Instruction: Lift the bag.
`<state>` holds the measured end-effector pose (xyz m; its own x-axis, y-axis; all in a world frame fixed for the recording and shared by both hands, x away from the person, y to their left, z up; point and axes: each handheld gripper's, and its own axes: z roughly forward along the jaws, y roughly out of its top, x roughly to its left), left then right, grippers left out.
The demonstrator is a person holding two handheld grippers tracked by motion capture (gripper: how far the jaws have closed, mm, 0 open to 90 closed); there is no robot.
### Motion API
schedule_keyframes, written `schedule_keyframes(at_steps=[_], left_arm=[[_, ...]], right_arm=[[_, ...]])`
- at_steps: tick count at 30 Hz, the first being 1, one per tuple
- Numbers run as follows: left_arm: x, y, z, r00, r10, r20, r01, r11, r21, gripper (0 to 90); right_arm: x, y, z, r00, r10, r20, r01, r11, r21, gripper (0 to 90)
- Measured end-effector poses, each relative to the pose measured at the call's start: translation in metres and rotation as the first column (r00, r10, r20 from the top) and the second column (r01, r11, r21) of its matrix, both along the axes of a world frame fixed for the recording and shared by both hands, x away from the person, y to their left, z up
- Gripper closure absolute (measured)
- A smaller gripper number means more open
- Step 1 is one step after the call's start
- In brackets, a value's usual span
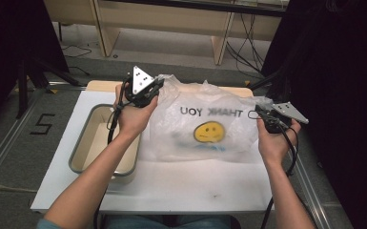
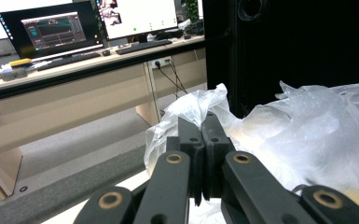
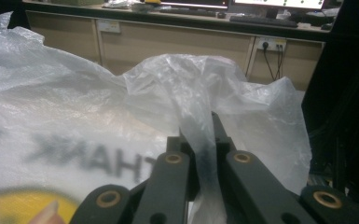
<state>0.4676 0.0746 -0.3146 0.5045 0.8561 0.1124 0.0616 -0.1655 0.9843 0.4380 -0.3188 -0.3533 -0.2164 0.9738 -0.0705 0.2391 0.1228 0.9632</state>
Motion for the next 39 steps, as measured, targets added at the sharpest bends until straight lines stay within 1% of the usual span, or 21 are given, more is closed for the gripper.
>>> schedule_keyframes(at_steps=[3, 6, 9, 10, 16, 19, 20, 24, 27, 29, 32, 34, 37, 39], left_arm=[[0.004, -0.001, -0.004, 0.9999, 0.01, -0.009, -0.01, 0.9999, 0.006, 89.0], [0.008, 0.0, -0.006, 0.9996, 0.018, -0.022, -0.017, 0.9997, 0.018, 89.0], [0.011, -0.001, -0.008, 0.9992, 0.024, -0.031, -0.023, 0.9996, 0.017, 89.1], [0.012, -0.001, -0.009, 0.9991, 0.025, -0.036, -0.024, 0.9994, 0.023, 89.1], [0.017, -0.002, -0.013, 0.9982, 0.036, -0.048, -0.034, 0.9988, 0.035, 89.1], [0.02, -0.004, -0.015, 0.9978, 0.037, -0.054, -0.034, 0.9983, 0.048, 89.0], [0.02, -0.005, -0.016, 0.9977, 0.037, -0.056, -0.035, 0.9982, 0.049, 89.0], [0.023, -0.007, -0.02, 0.997, 0.04, -0.066, -0.037, 0.9977, 0.057, 89.0], [0.024, -0.009, -0.022, 0.9965, 0.04, -0.073, -0.036, 0.9975, 0.062, 89.0], [0.024, -0.009, -0.024, 0.996, 0.041, -0.079, -0.036, 0.997, 0.068, 89.0], [0.025, -0.009, -0.026, 0.9958, 0.042, -0.081, -0.036, 0.9971, 0.066, 89.0], [0.025, -0.009, -0.026, 0.9958, 0.041, -0.082, -0.036, 0.9971, 0.068, 89.0], [0.026, -0.009, -0.026, 0.9957, 0.044, -0.082, -0.039, 0.9971, 0.065, 89.0], [0.026, -0.009, -0.026, 0.9954, 0.044, -0.085, -0.038, 0.9972, 0.064, 89.0]], right_arm=[[0.004, 0.0, -0.002, 0.9999, 0.008, -0.012, -0.008, 1.0, 0.001, 89.4], [0.006, -0.001, -0.003, 0.9998, 0.006, -0.021, -0.006, 1.0, -0.002, 89.2], [0.009, -0.002, -0.004, 0.9995, 0.006, -0.031, -0.006, 1.0, -0.002, 88.7], [0.009, -0.002, -0.005, 0.9993, 0.006, -0.036, -0.006, 1.0, -0.001, 88.4], [0.012, -0.003, -0.005, 0.999, 0.006, -0.043, -0.006, 1.0, -0.001, 84.1], [0.012, -0.003, -0.004, 0.999, 0.009, -0.044, -0.009, 1.0, -0.007, 78.2], [0.012, -0.002, -0.004, 0.9992, 0.013, -0.037, -0.014, 1.0, -0.012, 75.2], [0.008, 0.0, 0.002, 0.9997, 0.025, 0.002, -0.025, 0.999, -0.029, 59.1], [0.005, 0.0, 0.006, 0.9988, 0.037, 0.032, -0.036, 0.999, -0.026, 48.4], [0.002, -0.001, 0.008, 0.9981, 0.037, 0.049, -0.036, 0.999, -0.027, 42.8], [-0.002, -0.002, 0.01, 0.9964, 0.037, 0.077, -0.035, 0.999, -0.023, 35.3], [-0.004, -0.003, 0.011, 0.9955, 0.035, 0.088, -0.033, 0.999, -0.025, 32.7], [-0.006, -0.005, 0.01, 0.9954, 0.046, 0.084, -0.044, 0.999, -0.025, 31.3], [-0.008, -0.006, 0.009, 0.9942, 0.061, 0.089, -0.059, 0.998, -0.026, 30.9]])
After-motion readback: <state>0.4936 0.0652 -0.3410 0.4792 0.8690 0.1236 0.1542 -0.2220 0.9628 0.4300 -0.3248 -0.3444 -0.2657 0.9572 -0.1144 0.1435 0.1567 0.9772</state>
